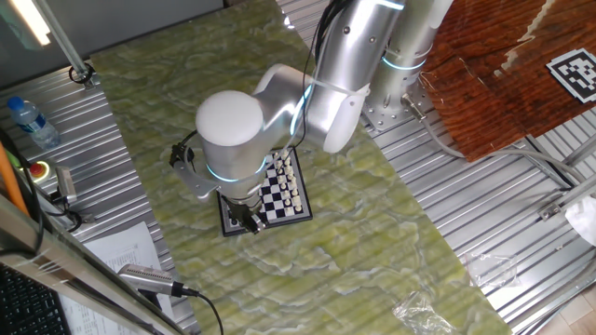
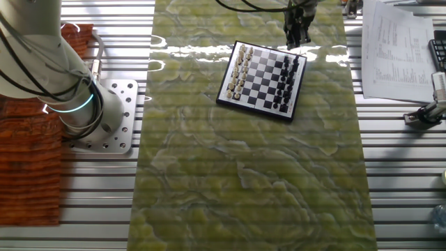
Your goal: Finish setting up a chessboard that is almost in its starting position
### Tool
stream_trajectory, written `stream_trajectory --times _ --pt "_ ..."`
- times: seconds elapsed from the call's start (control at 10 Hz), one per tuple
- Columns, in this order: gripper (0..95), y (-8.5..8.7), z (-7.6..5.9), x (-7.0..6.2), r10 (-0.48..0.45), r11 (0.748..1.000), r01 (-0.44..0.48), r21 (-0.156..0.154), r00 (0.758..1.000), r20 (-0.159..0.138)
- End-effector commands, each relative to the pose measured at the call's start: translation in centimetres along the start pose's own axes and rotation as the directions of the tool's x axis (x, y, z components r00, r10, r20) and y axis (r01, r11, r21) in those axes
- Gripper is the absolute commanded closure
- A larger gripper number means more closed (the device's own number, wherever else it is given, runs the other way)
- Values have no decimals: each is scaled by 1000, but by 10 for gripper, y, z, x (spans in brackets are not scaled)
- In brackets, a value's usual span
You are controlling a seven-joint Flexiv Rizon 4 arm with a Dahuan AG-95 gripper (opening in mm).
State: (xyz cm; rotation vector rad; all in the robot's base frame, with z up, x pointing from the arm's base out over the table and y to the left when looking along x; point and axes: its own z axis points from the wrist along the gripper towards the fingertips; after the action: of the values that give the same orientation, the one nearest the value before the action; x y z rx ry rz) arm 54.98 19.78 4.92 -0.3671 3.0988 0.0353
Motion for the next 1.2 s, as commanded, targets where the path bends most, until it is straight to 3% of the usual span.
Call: stream_trajectory --times 0.1,1.2 --pt "950 -5 0 3 -9 1000 9 2 1000 6" --pt "950 -18 7 6 -19 1000 18 8 1000 10"
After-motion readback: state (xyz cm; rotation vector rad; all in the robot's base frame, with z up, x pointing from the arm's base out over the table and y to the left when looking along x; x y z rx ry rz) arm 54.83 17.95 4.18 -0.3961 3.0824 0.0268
